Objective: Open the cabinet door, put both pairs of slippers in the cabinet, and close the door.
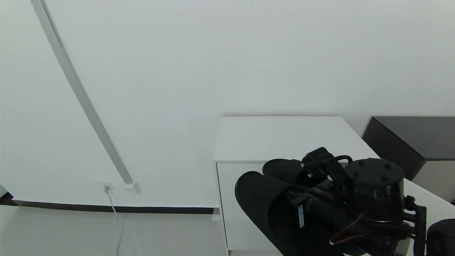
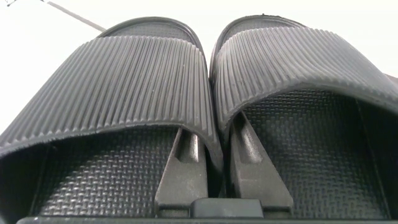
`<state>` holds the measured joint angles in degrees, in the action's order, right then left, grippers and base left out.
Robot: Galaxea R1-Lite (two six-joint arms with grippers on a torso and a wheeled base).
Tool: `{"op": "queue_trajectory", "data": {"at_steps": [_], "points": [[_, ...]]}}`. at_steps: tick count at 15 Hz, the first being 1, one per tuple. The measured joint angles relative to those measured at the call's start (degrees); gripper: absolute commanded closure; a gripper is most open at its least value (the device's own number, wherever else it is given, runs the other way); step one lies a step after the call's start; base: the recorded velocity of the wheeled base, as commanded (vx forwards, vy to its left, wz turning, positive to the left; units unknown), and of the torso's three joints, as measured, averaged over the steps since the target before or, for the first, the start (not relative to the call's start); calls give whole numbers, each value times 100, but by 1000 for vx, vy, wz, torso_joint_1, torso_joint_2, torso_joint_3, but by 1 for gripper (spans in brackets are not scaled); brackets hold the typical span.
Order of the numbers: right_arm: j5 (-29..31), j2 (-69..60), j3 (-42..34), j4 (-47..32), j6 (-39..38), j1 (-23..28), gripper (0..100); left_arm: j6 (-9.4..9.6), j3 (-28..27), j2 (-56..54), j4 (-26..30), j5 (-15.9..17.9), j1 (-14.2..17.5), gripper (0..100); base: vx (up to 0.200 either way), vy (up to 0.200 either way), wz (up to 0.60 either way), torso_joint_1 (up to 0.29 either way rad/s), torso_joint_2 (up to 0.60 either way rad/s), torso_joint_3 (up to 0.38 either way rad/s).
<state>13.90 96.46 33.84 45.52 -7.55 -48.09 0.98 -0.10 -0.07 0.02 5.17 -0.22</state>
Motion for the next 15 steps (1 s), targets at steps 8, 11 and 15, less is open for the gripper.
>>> {"op": "queue_trajectory", "data": {"at_steps": [8,11,15], "points": [[9,6,0,-1,9,5,100,-2,0,0,-2,2,4,100,0,-200,0,5,1,4],[6,4,0,13,9,2,100,0,0,0,-2,2,4,100,0,-200,0,-2,4,1],[6,1,-11,16,9,2,100,0,0,0,-2,2,4,100,0,-150,0,3,1,2]]}}
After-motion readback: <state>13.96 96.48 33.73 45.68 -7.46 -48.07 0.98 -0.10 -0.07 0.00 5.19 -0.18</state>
